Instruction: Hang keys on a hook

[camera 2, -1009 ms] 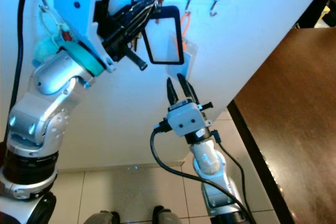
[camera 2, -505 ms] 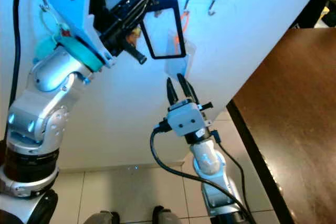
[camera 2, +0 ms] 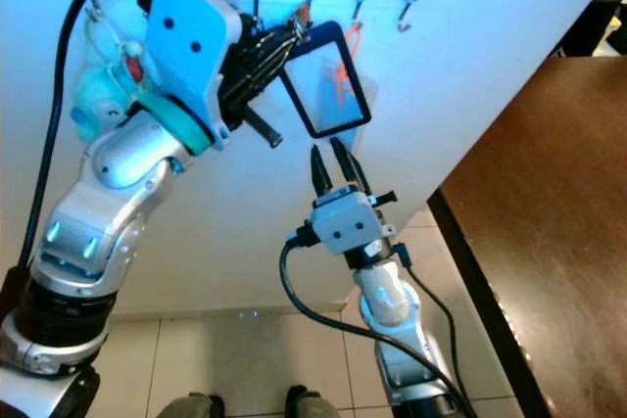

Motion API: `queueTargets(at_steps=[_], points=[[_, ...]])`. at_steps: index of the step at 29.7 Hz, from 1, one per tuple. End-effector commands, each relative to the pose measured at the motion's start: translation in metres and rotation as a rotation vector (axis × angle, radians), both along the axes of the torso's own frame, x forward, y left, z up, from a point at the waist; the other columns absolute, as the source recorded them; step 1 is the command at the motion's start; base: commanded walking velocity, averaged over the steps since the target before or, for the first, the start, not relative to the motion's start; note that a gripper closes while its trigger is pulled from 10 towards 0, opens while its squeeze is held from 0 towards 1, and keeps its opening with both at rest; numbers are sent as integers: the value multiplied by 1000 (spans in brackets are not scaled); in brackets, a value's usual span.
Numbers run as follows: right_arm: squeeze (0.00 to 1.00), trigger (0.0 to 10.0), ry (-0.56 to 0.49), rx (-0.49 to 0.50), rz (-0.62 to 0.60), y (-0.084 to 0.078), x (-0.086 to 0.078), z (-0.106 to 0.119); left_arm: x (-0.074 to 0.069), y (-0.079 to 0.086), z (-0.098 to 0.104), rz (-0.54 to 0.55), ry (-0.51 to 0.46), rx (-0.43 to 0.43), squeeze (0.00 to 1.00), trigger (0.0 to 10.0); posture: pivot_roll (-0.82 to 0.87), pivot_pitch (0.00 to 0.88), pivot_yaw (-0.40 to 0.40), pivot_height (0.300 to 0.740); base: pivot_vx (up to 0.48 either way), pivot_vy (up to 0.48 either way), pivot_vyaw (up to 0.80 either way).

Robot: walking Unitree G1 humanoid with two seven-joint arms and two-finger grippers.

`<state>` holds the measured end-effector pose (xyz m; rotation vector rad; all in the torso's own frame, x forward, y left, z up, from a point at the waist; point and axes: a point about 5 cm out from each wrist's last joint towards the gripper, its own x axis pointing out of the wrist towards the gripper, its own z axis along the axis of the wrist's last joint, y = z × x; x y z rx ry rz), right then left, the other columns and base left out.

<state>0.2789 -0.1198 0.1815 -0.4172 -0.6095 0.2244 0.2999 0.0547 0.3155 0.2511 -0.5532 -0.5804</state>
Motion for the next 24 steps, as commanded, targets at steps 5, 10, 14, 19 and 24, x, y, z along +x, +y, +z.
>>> queueTargets(at_steps=[5, 10, 14, 19, 24], points=[[0, 10000, 12, -11, -2, 0, -2, -5, 7, 4, -12, 34, 68, 6, 0, 10000, 105, 113, 25, 740, 0, 0, 0], [0, 10000, 12, -11, -1, 0, -2, -5, 1, 6, -17, 8, 69, 21, 0, 10000, 107, 115, 22, 740, 0, 0, 0], [0, 10000, 11, -12, -1, 0, -1, -4, -5, 9, -15, -21, 60, -20, 0, 10000, 105, 115, 20, 740, 0, 0, 0], [0, 10000, 11, -12, -2, -1, -1, -4, -14, 16, -5, -89, 58, -144, 0, 10000, 109, 116, 16, 740, 0, 0, 0], [0, 10000, 12, -15, 2, -1, -1, -4, -22, 18, 8, -135, 22, -189, 0, 10000, 110, 116, 15, 740, 0, 0, 0]])
